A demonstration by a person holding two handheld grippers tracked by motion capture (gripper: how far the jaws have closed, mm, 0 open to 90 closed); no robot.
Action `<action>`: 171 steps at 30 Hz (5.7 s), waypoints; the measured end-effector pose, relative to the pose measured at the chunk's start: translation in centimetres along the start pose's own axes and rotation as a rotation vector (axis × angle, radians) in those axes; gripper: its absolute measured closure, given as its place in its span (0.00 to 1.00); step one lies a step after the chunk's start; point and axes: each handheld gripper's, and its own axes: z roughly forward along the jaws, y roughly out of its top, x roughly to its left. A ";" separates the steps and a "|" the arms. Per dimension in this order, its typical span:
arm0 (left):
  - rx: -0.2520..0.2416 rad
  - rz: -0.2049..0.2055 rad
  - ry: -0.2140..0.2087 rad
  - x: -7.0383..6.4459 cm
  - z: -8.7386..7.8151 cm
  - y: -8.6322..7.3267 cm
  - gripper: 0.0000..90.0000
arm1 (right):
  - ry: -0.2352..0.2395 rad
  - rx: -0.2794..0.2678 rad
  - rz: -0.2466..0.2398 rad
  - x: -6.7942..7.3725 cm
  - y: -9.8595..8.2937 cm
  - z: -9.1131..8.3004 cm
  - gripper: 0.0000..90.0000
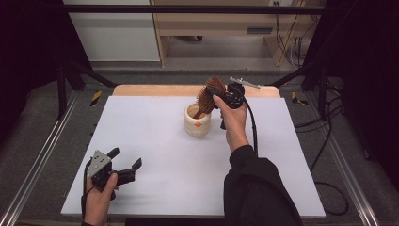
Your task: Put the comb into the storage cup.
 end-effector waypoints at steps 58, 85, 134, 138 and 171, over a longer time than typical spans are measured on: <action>-0.009 0.002 0.020 0.0 -0.1 0.0 0.02 | -0.069 -0.088 -0.147 1.2 1.7 -3.3 0.12; -0.023 -0.012 0.034 0.4 -0.4 0.0 0.02 | -0.059 -0.152 -0.165 1.5 2.1 -4.3 0.10; -0.071 -0.028 0.059 1.5 -1.6 0.4 0.02 | -0.056 -0.267 -0.323 1.1 2.4 -10.5 0.05; -0.079 -0.009 0.069 1.7 -2.0 0.5 0.02 | -0.050 -0.283 -0.338 1.1 2.4 -11.2 0.04; -0.150 -0.058 0.109 4.2 -5.6 -0.3 0.02 | -0.094 -0.246 -0.379 -2.0 -0.4 -17.7 0.05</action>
